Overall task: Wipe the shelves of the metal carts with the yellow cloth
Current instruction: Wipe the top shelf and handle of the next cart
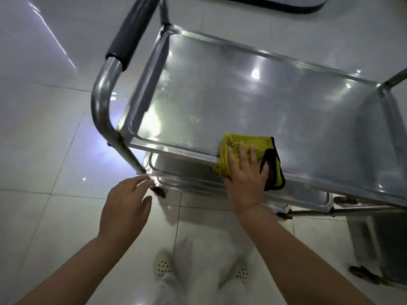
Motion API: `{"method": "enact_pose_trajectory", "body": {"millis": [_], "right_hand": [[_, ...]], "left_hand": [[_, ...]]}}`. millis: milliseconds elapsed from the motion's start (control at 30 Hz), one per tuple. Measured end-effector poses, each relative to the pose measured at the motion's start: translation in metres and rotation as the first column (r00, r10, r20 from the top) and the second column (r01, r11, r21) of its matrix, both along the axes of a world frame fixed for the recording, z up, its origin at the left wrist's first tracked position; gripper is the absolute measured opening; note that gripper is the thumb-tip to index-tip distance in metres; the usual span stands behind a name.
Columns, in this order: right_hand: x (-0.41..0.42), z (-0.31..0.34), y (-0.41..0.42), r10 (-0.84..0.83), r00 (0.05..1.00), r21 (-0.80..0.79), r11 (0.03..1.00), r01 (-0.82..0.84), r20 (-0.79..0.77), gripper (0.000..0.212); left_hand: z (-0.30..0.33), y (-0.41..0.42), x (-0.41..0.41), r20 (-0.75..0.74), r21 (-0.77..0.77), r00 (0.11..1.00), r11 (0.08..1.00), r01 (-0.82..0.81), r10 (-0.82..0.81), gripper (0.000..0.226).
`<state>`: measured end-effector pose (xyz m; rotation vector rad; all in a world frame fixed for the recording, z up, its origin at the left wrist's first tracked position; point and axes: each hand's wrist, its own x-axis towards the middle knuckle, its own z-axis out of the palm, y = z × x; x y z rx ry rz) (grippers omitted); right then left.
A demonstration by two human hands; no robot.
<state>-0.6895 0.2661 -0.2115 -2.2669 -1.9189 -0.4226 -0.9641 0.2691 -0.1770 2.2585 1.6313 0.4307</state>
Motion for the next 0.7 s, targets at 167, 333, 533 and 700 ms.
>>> {"method": "enact_pose_trajectory", "body": {"millis": [167,333,533,700], "right_hand": [[-0.076,0.003,0.043,-0.008,0.998,-0.042,0.999,0.006,-0.055,0.088],[-0.121,0.006,0.077,0.064,0.998,-0.052,0.997,-0.065,-0.027,0.087],[-0.160,0.008,0.119,0.157,0.987,-0.090,0.984,-0.154,0.030,0.090],[-0.218,0.012,0.162,0.239,0.971,-0.172,0.957,-0.233,0.017,0.082]], "left_hand": [[0.005,0.046,-0.050,0.051,-0.159,0.945,0.937,-0.312,0.323,0.058],[0.011,0.107,-0.073,0.190,-0.246,0.912,0.917,-0.315,0.365,0.080],[0.016,0.133,-0.078,0.416,-0.251,0.819,0.916,-0.314,0.395,0.070],[0.015,0.137,-0.080,0.451,-0.255,0.791,0.909,-0.329,0.413,0.070]]}}
